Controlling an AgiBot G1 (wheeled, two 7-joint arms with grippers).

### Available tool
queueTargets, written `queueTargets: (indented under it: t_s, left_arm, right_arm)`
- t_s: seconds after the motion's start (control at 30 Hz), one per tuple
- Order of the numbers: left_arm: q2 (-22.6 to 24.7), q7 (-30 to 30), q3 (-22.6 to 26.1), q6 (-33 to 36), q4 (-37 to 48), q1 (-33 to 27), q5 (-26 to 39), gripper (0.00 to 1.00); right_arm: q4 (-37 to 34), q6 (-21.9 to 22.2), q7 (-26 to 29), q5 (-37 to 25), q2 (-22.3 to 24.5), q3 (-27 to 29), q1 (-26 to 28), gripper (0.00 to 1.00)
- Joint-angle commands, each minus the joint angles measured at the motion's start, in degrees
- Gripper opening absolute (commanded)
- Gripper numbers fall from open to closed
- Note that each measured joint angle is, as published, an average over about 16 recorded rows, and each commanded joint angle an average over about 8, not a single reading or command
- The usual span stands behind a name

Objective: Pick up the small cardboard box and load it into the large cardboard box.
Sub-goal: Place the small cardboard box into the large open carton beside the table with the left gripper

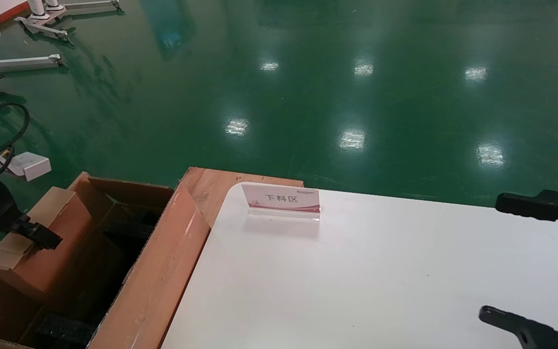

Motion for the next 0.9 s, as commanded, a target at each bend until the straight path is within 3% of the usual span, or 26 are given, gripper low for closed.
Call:
queueTargets:
  t_s: [0.03, 0.5, 0.53, 0.8, 0.9]
  left_arm:
    - [0.38, 0.44, -0.12, -0.26, 1.15, 1.27, -0.37, 0.00]
    - [2.39, 2.69, -1.17, -0.31, 8.83, 10.47, -3.48, 0.00]
    - [2.55, 2.74, -1.20, -0.14, 9.32, 11.02, -3.64, 0.03]
    - [3.46, 3.49, -1.46, 0.50, 11.83, 13.62, -4.40, 0.97]
    - [3.50, 3.50, -1.48, 0.57, 11.95, 13.72, -4.45, 1.00]
  right_arm:
    - [0.00, 0.00, 0.00, 0.00, 0.00, -0.01, 0.00, 1.00]
    - [0.00, 0.02, -0.03, 0.04, 0.02, -0.05, 0.01, 1.00]
    - [0.00, 0.02, -0.03, 0.04, 0.02, -0.05, 0.01, 1.00]
    - [-0.02, 0.04, -0.04, 0.05, 0.03, -0.09, 0.00, 1.00]
    - [-0.02, 0.04, -0.04, 0.05, 0.03, -0.10, 0.00, 1.00]
